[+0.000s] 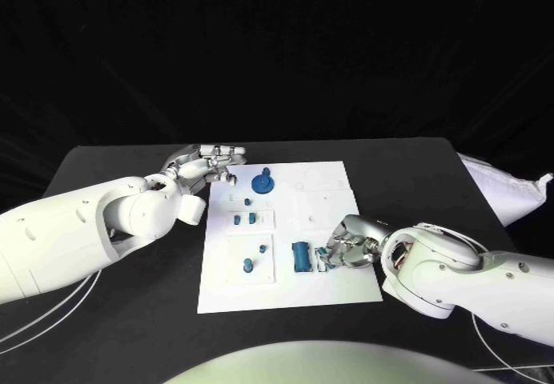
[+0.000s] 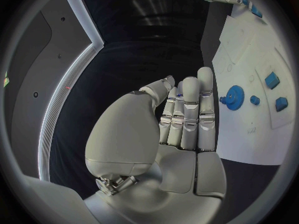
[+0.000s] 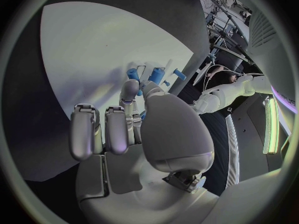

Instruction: Assemble the parts on the task board

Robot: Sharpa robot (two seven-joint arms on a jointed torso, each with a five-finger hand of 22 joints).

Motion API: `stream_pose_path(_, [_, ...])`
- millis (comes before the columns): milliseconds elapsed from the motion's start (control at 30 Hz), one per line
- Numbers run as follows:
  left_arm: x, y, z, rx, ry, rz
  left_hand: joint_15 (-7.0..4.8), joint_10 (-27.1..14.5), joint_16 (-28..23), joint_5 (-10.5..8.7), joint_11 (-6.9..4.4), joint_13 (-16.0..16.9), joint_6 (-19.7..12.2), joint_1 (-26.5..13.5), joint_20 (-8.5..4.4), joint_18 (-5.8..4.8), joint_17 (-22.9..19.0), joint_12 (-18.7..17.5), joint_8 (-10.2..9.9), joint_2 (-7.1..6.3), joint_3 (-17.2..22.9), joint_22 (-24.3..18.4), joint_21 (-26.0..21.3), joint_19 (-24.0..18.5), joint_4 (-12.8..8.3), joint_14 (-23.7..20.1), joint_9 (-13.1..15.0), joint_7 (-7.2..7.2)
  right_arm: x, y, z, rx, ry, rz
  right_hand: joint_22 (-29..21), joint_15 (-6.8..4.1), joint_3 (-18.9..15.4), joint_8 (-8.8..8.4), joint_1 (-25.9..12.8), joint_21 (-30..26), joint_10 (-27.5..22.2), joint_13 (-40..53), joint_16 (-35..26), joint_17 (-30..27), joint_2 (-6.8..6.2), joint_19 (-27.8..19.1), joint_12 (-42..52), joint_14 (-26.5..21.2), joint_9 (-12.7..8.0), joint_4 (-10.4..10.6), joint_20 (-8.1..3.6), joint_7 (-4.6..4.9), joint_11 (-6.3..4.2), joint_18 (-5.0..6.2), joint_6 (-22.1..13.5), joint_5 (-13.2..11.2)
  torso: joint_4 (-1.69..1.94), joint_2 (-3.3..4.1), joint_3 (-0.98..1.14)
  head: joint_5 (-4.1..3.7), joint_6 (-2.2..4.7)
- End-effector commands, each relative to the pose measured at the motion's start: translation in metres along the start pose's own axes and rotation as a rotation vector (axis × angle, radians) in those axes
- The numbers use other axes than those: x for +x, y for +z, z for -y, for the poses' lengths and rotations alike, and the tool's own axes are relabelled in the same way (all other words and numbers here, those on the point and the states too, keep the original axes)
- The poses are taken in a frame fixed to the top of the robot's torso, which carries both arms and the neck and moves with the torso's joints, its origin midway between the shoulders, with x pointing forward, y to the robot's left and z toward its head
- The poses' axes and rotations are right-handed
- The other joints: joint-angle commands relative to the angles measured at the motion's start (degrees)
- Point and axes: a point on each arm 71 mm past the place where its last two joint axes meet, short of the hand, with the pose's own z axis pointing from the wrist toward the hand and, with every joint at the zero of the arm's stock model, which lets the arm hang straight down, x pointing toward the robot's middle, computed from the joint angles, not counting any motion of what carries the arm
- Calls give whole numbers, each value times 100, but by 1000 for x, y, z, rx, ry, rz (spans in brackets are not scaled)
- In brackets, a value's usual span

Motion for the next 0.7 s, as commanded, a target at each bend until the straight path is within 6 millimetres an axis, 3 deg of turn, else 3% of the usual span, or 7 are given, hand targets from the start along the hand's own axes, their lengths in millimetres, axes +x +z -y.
stream_pose_path(33, [3,0,1,4,-9,-21,3,-22,10,23,0,-3,-18,-3,21,63,-5,25,22,38,-35,-4,-33,32,4,-40,-4,16,3,2,-1,15,2,-24,26,-7,-22,-2,-162,30,78,57,14,15,27,45,86,300,-22,41,-3,-12,-1,-90,52,58,-2,4,2,7,1])
stream_pose_path(233, [3,0,0,2,-10,-22,3,-26,12,24,0,-4,-20,-3,21,64,-10,30,23,41,-36,-6,-35,32,2,-41,-4,17,7,4,-2,16,-29,-68,61,-28,-163,14,-604,50,246,340,68,87,155,64,459,315,-7,49,-17,-53,-28,-96,177,103,-3,2,0,10,-16])
stream_pose_path(700, [4,0,0,0,-10,-25,3,-26,12,24,0,-4,-20,-3,21,64,-10,30,23,41,-36,-6,-35,32,2,-41,-4,17,9,6,-5,11,-65,-75,76,-38,-225,12,-699,58,279,408,86,110,163,72,531,319,-4,45,-27,-63,-38,-99,215,68,-3,-1,2,17,-24])
